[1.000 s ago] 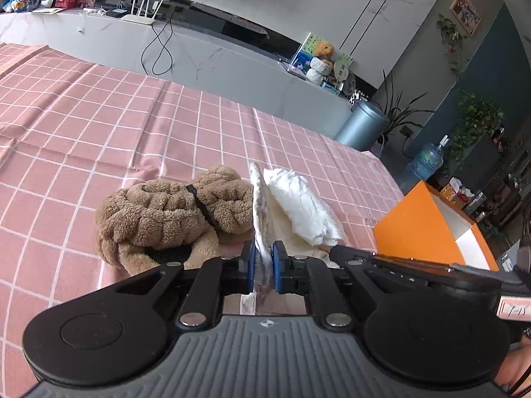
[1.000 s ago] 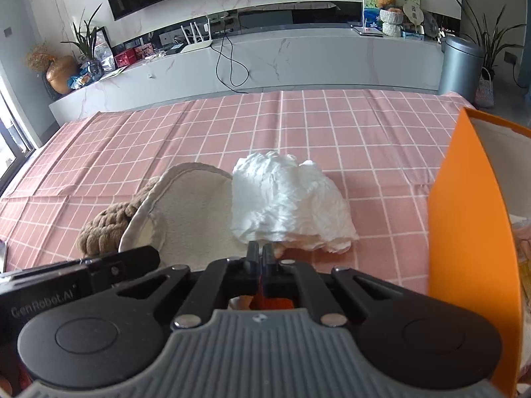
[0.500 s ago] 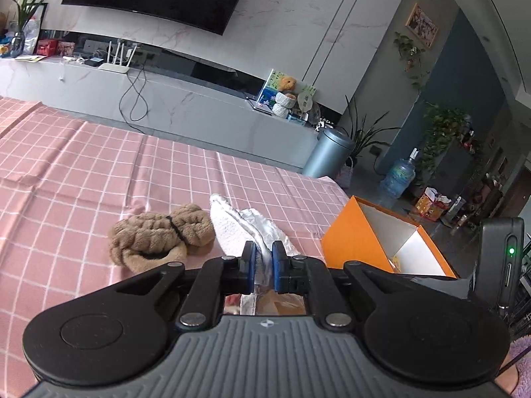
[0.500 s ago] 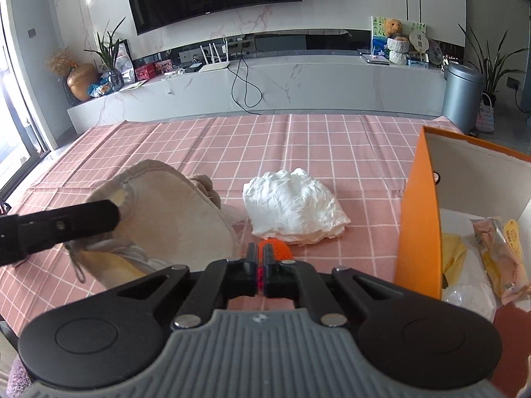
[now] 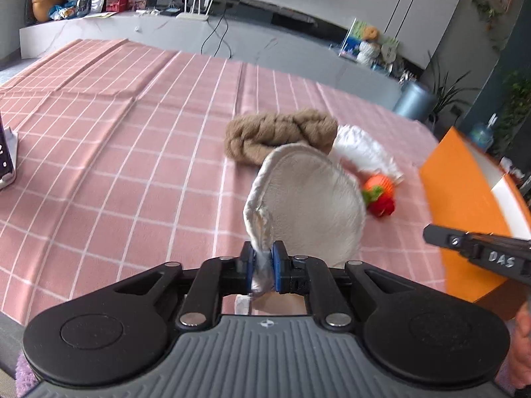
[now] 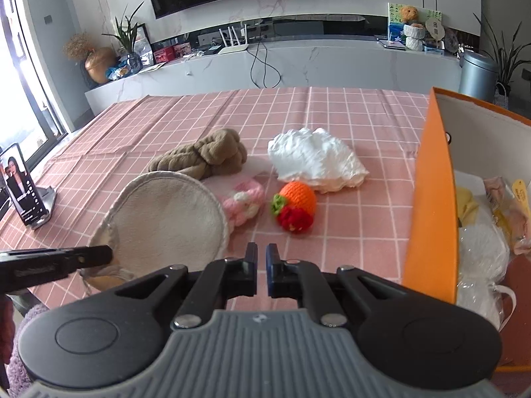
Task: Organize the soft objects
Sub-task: 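Grasp the white terry pad by its silver edge with the left tool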
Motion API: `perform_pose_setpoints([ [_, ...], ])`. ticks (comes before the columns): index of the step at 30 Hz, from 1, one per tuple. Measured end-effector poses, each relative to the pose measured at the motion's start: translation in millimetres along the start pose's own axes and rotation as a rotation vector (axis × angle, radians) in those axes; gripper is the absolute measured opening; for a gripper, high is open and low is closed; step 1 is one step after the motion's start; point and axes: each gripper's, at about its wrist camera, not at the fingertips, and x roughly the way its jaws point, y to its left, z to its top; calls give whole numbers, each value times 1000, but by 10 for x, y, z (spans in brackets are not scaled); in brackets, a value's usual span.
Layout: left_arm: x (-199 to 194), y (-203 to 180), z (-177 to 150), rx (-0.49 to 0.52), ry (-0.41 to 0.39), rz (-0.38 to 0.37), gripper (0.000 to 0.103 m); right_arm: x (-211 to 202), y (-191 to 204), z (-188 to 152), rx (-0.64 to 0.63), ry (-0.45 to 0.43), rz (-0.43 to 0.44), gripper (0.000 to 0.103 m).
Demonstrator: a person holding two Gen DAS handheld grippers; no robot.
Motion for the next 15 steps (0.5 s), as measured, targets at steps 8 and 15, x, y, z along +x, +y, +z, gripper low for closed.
perform_pose_setpoints([
  [8,-126,-168,-58,100,-102,-7,86,68,22,-79,8,22,26,22],
  [15,304,-446,-92,192,6,8,88,139,28,-106,13,26,8,29],
])
